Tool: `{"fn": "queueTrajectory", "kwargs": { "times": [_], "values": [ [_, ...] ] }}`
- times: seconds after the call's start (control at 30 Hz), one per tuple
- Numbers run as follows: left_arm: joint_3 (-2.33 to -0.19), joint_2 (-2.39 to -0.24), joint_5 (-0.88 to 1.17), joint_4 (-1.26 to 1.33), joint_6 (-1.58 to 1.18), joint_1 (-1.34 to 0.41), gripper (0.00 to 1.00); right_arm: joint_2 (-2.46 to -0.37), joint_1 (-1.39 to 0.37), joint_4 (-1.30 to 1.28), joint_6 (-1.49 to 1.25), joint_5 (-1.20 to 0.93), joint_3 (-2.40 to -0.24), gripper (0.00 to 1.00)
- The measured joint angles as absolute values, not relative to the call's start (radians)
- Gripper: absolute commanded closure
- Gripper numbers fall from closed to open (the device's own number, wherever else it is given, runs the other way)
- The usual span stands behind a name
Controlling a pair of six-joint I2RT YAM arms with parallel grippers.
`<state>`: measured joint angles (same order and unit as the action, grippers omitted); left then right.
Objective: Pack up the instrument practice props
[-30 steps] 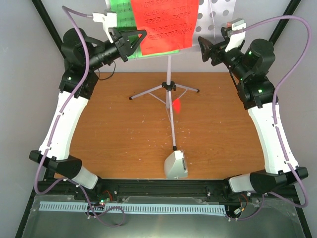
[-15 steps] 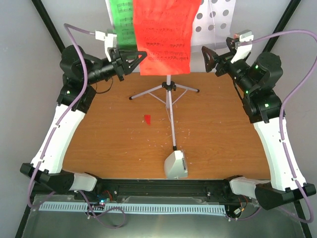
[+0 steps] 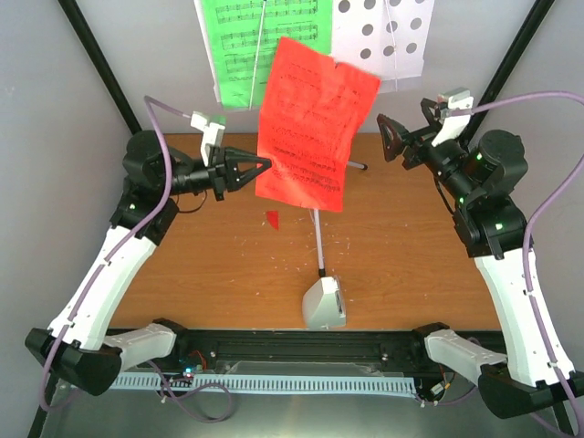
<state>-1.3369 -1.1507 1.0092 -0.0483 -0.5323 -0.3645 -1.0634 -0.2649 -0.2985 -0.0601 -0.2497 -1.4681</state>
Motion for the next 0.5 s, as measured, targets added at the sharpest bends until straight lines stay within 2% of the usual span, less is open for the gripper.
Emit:
{"fn": "queueTrajectory", "kwargs": {
  "times": [0.2,0.5],
  "values": [
    [-1.162,-1.074,1.030,-0.025,-0.537,-0.364,1.00,-0.995,-0.265,-0.287,-0.073,-0.231,-1.368,0.00],
    [-0.789,-0.999,1.003,0.010,-0.569,-0.364,1.00,-0.858,-0.265,-0.269,-0.107,-0.173,-1.085,0.00]
  ]
}}
